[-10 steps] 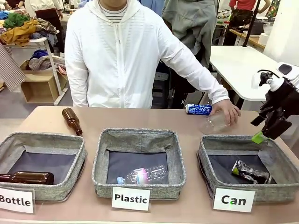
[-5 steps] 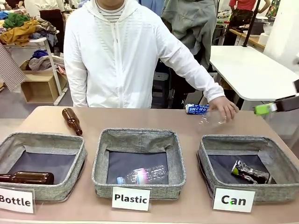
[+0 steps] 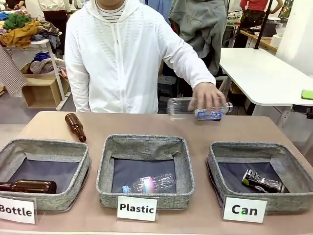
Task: Sort the can waste into the basket.
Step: Pick up the can waste from the table and place it in the right Fabric basket.
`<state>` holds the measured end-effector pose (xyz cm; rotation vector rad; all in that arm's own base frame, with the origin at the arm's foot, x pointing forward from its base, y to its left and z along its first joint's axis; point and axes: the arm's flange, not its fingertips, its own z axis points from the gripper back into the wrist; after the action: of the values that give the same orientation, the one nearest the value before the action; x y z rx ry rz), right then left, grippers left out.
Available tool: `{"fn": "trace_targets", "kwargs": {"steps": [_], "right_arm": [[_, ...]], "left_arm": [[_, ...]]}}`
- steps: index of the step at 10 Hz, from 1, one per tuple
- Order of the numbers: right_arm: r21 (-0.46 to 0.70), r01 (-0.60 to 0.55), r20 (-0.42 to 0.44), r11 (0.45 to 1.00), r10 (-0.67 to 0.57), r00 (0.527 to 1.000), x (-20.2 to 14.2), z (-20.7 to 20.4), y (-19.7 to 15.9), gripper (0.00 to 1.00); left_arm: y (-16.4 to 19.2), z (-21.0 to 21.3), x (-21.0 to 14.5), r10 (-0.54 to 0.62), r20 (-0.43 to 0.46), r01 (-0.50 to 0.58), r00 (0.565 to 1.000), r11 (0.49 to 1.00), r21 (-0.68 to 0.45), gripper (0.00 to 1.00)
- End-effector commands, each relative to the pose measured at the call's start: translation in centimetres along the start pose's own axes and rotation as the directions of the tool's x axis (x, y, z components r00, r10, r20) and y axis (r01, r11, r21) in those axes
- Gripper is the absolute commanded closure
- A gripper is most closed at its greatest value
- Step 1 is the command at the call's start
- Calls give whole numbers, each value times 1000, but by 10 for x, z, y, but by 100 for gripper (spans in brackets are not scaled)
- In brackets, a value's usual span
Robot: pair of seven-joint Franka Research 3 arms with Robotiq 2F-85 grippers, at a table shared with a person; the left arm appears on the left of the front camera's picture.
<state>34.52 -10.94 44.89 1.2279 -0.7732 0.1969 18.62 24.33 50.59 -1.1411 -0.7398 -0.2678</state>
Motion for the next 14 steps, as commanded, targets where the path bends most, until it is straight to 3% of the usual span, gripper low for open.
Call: {"fn": "trace_targets", "kwargs": {"steps": [1,14], "right_arm": [[-12,-94,-87,995,93,992,3,-9,23,0],[-19,-68,-75,998,66,995,3,-11,23,0]], "left_arm": [[-3,1,4,12,10,-12,1000,1000,-11,0],[-3,1,4,12,10,-12,1000,1000,-11,0]]}}
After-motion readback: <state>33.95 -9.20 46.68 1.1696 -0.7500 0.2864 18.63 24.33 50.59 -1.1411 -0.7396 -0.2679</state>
